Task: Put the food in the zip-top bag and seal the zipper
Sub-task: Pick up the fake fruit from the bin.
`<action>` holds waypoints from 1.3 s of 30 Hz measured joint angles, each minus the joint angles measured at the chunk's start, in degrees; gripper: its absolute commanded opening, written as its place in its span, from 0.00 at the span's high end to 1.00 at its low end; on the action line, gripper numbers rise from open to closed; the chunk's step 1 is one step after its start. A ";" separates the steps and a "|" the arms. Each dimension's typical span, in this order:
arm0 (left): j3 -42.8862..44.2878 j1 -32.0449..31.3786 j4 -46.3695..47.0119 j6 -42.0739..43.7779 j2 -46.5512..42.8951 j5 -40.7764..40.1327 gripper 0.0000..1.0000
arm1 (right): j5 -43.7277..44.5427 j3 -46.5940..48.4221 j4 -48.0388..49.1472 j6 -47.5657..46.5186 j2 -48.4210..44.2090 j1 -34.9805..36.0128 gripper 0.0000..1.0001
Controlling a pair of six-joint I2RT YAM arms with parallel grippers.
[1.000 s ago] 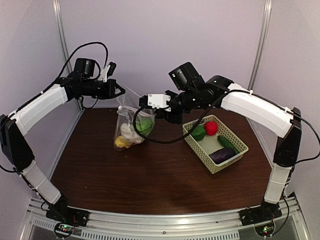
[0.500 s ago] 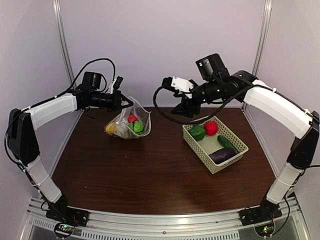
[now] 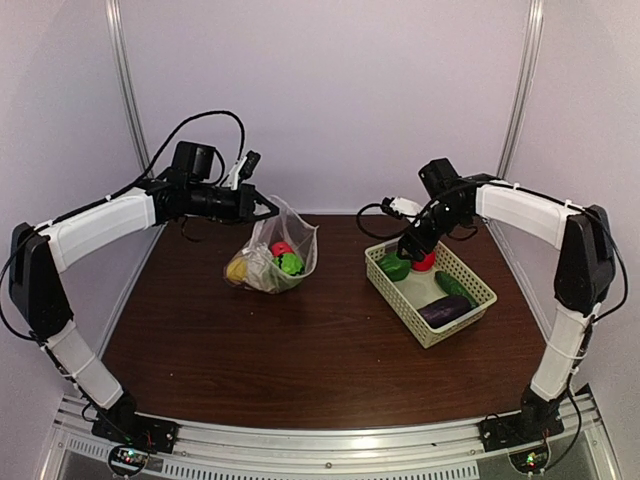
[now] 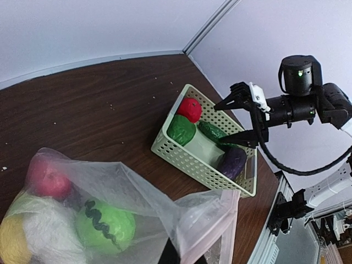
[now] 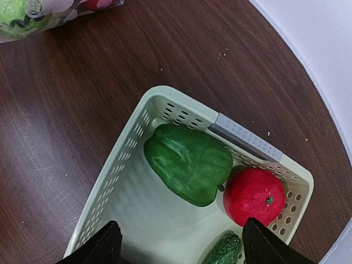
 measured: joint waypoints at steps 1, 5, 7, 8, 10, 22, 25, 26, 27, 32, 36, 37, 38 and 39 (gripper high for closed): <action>0.00 -0.17 -0.09 0.20 0.00 -0.37 1.00 | 0.55 0.00 0.04 0.31 0.87 0.02 0.21; 0.00 -0.35 -0.09 0.70 0.00 -1.05 1.00 | 2.27 1.33 -0.28 1.66 4.13 -0.04 0.17; 0.00 -0.44 -0.11 0.85 0.00 -1.31 1.00 | 2.54 3.08 -0.48 2.12 6.49 -0.28 0.06; 0.00 -0.44 -0.11 0.85 0.00 -1.42 1.00 | 2.51 4.02 -0.74 2.40 7.67 -0.39 0.01; 0.00 -0.48 -0.11 0.90 0.00 -1.49 1.00 | 2.38 5.88 -1.38 2.86 9.97 -0.52 0.01; -0.02 -0.48 -0.11 1.25 0.00 -1.60 1.00 | 0.94 10.71 -3.26 4.55 15.85 -3.08 0.02; -0.02 -0.48 -0.11 1.25 0.00 -1.60 1.00 | 0.83 11.08 -3.23 4.37 15.80 -5.16 0.07; -0.02 -0.48 -0.11 1.25 0.00 -1.57 1.00 | 0.87 11.10 -3.26 4.24 15.80 -5.64 0.08; -0.02 -0.48 -0.11 1.25 0.00 -1.57 1.00 | 0.98 11.10 -3.30 4.02 15.80 -6.14 0.10; -0.02 -0.48 -0.11 1.25 0.04 -1.55 1.00 | 1.20 11.13 -3.54 2.95 15.82 -7.21 0.17; -0.02 -0.50 -0.13 1.25 0.07 -1.53 1.00 | 1.25 11.37 -3.65 2.73 16.04 -7.50 0.17; -0.02 -0.50 -0.13 1.25 0.07 -1.51 1.00 | 1.29 11.45 -3.65 2.73 16.20 -7.56 0.17; -0.02 -0.50 -0.13 1.25 0.07 -1.51 1.00 | 1.46 11.61 -3.65 2.73 16.41 -7.67 0.17; -0.02 -0.50 -0.13 1.25 0.07 -1.51 1.00 | 1.68 11.76 -3.61 2.71 16.74 -7.78 0.16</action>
